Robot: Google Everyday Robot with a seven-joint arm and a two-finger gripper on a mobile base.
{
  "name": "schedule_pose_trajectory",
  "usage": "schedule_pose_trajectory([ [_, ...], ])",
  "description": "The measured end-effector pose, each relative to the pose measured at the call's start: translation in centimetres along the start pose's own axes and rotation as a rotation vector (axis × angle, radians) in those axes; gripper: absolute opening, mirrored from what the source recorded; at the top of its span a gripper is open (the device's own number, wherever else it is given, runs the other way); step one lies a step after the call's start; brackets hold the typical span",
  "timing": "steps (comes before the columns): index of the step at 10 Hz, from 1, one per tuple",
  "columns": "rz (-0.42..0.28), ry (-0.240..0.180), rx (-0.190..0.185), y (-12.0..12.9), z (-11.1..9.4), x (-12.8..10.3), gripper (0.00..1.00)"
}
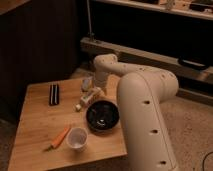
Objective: Place the bottle in the ceramic bowl
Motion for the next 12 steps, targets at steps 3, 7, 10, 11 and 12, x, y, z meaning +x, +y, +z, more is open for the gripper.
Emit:
schedule_pose_trajectory([
  [3,-0.005,0.010,0.023,0.4,0.5,0.0,0.80],
  [7,0.001,0.030,0.051,-0.2,1.1,0.4,0.80],
  [10,0.003,0.039,0.060,-0.6,1.4,0.5,0.73],
  [11,0.002,0.042,0.063,-0.8,1.4,0.5,0.61],
  [12,0.003,0.045,0.066,-1.0,1.5,0.6,0.56],
])
